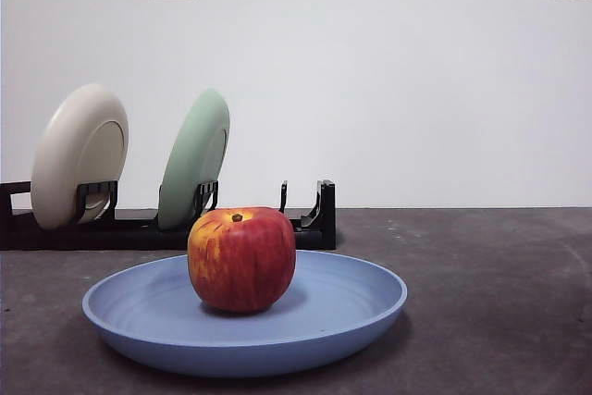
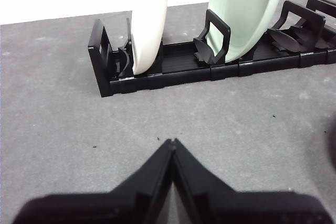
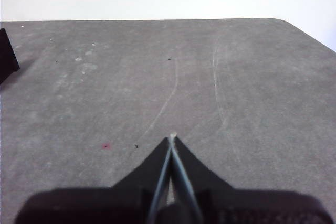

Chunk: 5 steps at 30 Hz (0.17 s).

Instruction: Take the blue plate from the plate rack,put the plate on the table,take the apple from the table,put the apple in the plate

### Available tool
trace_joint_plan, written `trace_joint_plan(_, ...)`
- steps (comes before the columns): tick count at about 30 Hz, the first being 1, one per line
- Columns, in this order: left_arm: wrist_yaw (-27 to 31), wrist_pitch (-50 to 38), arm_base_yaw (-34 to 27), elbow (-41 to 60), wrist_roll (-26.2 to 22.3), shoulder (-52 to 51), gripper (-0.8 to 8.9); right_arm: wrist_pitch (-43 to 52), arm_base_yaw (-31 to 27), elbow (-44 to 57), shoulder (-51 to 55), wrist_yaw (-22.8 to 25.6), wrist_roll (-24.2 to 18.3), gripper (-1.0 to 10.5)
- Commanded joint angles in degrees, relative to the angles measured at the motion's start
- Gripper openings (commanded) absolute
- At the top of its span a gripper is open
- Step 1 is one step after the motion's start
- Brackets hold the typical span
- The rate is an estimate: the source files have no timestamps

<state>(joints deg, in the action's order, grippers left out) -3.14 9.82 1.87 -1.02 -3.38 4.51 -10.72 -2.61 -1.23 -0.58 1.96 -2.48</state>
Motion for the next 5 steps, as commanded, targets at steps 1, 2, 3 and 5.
trace_joint_plan(1,0.11,-0.42,-0.22,0.57,0.26,0.0,-0.04,-0.02,-0.04,0.39,0.09,0.0,0.63,0.0)
trace_joint_plan(2,0.11,-0.42,-0.22,0.59,0.26,0.0,-0.04,-0.02,-0.04,0.39,0.09,0.0,0.63,0.0)
trace_joint_plan(3,0.11,-0.42,-0.22,0.57,0.26,0.0,-0.04,-0.02,-0.02,0.39,0.09,0.0,0.63,0.0)
trace_joint_plan(5,0.11,-0.42,-0.22,0.59,0.26,0.0,-0.04,-0.02,-0.04,0.39,0.09,0.0,0.63,0.0)
